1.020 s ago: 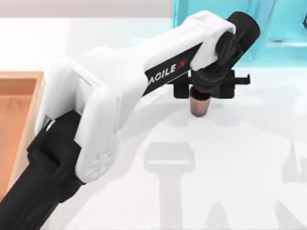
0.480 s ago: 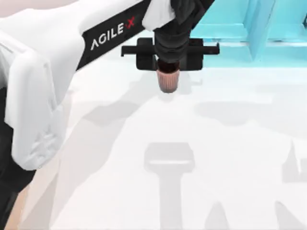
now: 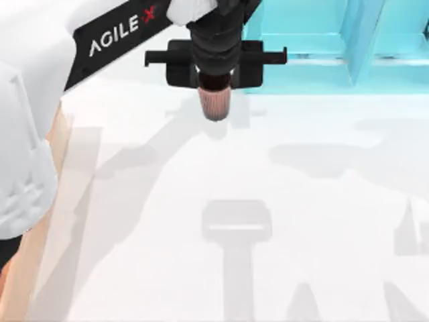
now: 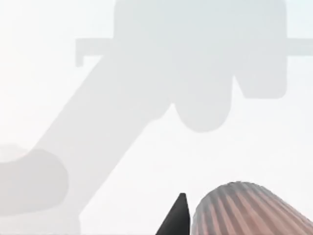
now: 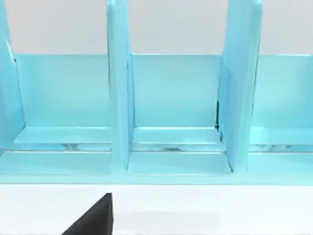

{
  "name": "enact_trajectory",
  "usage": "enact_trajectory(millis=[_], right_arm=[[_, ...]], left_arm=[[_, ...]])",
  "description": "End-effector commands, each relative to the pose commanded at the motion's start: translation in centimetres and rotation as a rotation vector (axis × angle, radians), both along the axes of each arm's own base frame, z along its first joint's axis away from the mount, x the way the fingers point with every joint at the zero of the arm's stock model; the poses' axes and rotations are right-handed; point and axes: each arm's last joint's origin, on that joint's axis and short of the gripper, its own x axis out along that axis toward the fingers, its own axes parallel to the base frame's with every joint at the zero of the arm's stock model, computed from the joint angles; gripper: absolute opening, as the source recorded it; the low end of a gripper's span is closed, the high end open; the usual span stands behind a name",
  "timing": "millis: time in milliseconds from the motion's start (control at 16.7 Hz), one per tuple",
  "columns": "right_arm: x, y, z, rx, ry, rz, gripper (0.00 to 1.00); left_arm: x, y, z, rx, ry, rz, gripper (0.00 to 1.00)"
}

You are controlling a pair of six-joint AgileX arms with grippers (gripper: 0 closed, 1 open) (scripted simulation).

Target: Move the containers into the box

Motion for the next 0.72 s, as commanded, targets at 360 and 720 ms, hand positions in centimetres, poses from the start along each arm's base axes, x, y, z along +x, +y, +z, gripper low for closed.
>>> enact_trajectory(millis=[360,720], right_arm=[[0.0,0.0,0.0,0.000,0.000,0.000,1.00],[0.0,0.0,0.0,0.000,0.000,0.000,1.00]], left_arm=[[1.3,9.0,2.0,0.021,0.028,-0.013,0.00],[-1.7,24.7,4.1,0.043,0.069,-0.012,0.00]])
